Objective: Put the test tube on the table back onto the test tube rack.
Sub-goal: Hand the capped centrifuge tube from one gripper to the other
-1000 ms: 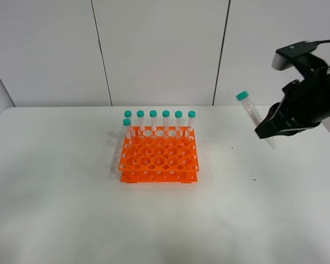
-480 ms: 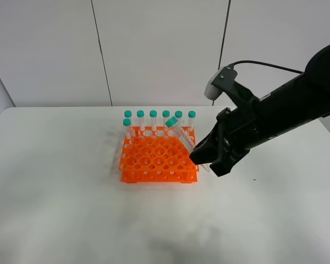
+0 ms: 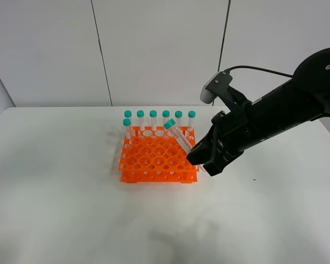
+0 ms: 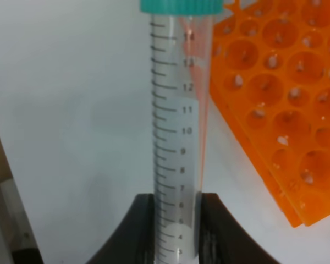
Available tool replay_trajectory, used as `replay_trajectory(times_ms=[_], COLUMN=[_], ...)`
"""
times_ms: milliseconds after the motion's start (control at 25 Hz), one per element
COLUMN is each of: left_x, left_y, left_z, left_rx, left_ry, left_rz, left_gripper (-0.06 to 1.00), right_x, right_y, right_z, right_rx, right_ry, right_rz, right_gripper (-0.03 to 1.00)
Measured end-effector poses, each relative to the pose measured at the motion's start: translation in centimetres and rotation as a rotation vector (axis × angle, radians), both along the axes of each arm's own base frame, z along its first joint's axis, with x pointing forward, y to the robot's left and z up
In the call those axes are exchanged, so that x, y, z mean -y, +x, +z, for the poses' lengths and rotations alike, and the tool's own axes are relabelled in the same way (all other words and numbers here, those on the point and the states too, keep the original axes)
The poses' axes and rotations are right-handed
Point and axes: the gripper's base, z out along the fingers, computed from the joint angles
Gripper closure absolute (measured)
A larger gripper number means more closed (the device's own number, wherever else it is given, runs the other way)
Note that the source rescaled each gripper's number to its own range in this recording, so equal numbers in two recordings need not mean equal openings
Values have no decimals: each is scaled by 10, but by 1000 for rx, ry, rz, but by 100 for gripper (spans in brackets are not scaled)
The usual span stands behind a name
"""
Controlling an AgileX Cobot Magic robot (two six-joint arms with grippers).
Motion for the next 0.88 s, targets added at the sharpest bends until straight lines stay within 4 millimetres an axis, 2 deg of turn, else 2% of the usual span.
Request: replay_trajectory(times_ms=[80,200,320,520,680,880], left_x=[3,9,17,35,44,61], left_y=[23,65,103,156,185,204], left_z=[14,21,14,-8,-25,-41], left_rx=[-8,-11,-52,-134,-162,-192], left_ry=[-42,-108,-168,-295,-386,-445], left_rz=[-15,-57,-128,-284,-370,-450], left_gripper=[-6,-6,-6,-6,-5,-5], right_x=[0,0,-2,-14,-17,-17], right_y=[0,0,0,-8,-9,-7], right_z=[0,0,1,1,2,2], right_rx=[1,-1,-8,0,3,23], right_ry=[0,3,17,27,36,38], right_rz=[-1,-2,-7,45,52,33], right_gripper=[95,95,95,95,95,95])
